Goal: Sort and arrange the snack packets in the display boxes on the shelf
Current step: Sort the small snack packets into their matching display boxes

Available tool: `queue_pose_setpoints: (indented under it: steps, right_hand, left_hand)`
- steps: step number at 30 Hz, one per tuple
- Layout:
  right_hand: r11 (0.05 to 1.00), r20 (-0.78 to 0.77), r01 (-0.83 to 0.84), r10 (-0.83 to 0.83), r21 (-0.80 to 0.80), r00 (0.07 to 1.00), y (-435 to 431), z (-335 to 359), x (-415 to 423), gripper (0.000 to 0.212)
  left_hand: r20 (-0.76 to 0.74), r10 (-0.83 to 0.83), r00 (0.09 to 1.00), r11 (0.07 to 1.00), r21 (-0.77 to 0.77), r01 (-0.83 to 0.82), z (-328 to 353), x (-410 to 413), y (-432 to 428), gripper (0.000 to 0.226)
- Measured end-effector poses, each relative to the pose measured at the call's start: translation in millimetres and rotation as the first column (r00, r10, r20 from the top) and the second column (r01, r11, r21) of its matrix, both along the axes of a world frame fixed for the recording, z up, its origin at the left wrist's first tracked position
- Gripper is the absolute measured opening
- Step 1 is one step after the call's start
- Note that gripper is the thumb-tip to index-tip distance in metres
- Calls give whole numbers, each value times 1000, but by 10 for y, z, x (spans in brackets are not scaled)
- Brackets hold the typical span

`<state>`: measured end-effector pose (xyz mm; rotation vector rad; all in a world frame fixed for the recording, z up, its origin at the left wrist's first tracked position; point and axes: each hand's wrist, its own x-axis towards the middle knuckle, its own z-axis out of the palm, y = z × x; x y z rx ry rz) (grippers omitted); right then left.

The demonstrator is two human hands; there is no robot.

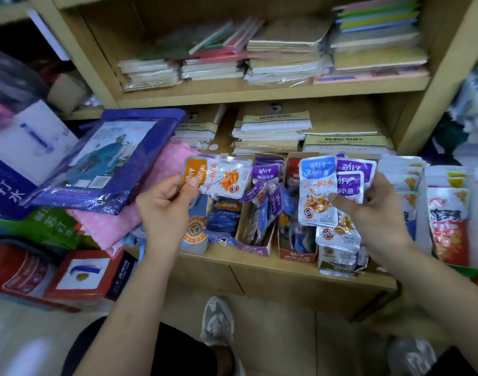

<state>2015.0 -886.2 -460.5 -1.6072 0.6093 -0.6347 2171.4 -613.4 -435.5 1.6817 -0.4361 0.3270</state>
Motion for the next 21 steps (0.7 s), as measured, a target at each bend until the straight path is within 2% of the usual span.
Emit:
queue_pose_setpoints:
  steps: [2,4,13,15,19,21]
  right_hand:
    - [1000,13,26,-26,-6,1000,-44,21,-30,43]
    - [999,28,54,-54,-4,998,-107,30,-55,41]
    - [993,43,119,-119,-8,992,-268,94,-184,36]
    - [993,45,117,-116,-3,992,-271,98,-192,36]
    - [993,39,114,-114,-1,993,-282,93,-193,38]
    - [993,37,115,-115,4,993,-295,104,-199,37]
  left_hand:
    - [-29,-72,997,996,-52,70,20,-41,-50,9]
    - [-60,-103,993,991,-95,97,11,-45,-115,20]
    - [-75,-72,995,978,-203,56,27,-38,-595,25]
    - [-85,-36,996,985,-174,21,-9,37,-671,25]
    - [-142,27,990,999,21,-24,-156,140,-778,27]
    - [-178,18,984,999,38,-12,-187,105,-819,26]
